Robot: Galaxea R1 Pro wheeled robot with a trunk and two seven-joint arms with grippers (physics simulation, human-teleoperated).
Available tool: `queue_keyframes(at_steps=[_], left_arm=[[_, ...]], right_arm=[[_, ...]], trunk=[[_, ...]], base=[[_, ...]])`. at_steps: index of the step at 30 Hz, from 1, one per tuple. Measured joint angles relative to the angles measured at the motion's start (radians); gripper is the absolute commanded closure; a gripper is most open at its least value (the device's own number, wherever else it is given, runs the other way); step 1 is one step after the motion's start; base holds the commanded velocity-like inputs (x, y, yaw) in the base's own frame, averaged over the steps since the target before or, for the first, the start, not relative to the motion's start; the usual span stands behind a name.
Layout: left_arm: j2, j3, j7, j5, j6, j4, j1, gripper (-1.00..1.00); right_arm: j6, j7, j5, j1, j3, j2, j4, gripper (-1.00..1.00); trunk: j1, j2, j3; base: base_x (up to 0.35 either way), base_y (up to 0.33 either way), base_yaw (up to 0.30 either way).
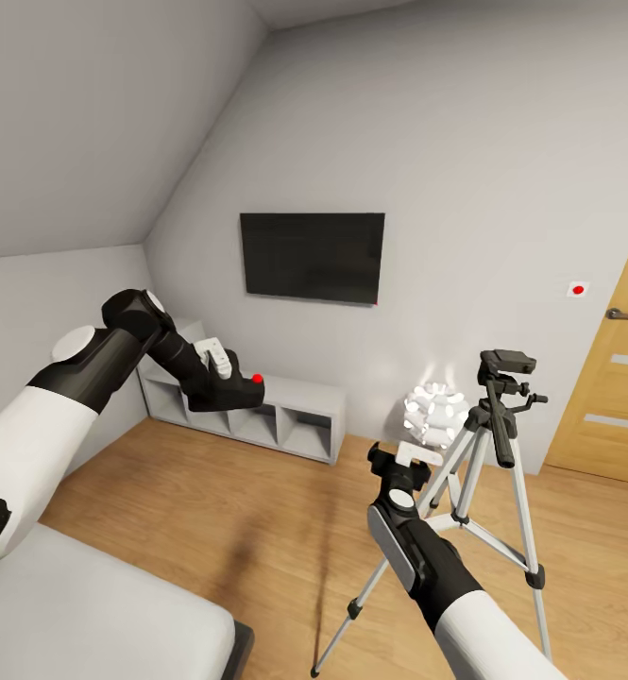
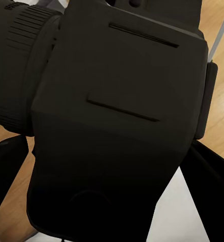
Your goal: Attach the digital camera to the camera tripod in the bedroom.
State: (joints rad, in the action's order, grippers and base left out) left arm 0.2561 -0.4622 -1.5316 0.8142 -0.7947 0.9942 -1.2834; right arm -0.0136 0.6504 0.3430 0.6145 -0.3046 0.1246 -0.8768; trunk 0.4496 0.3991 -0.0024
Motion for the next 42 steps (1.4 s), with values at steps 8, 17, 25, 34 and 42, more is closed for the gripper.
queue_keyframes(at_steps=[8,17,25,34,42], left_arm=[[-0.001,0.000,0.000,0.000,0.000,0.000,0.000,1.00],[0.001,-0.001,0.000,0.000,0.000,0.000,0.000,1.00],[0.001,-0.001,0.000,0.000,0.000,-0.002,0.000,1.00],[0.001,0.000,0.000,0.000,0.000,-0.003,0.000,1.00],[0.001,-0.001,0.000,0.000,0.000,-0.003,0.000,1.00]], right_arm=[[0.002,0.033,0.008,0.000,0.000,0.004,0.000,-1.00],[0.014,0.135,0.013,0.000,-0.037,0.028,-0.003,-1.00],[0.029,0.141,0.105,0.000,-0.042,0.028,-0.002,-1.00],[0.040,0.142,0.135,0.000,0.026,0.028,-0.002,-1.00],[0.057,0.141,0.137,0.000,0.083,0.028,-0.002,-1.00]], trunk=[[0.000,0.000,0.000],[0.000,0.000,0.000],[0.000,0.000,0.000],[0.000,0.000,0.000],[0.000,0.000,0.000]], base=[[0.000,0.000,0.000],[0.000,0.000,0.000],[0.000,0.000,0.000],[0.000,0.000,0.000],[0.000,0.000,0.000]])
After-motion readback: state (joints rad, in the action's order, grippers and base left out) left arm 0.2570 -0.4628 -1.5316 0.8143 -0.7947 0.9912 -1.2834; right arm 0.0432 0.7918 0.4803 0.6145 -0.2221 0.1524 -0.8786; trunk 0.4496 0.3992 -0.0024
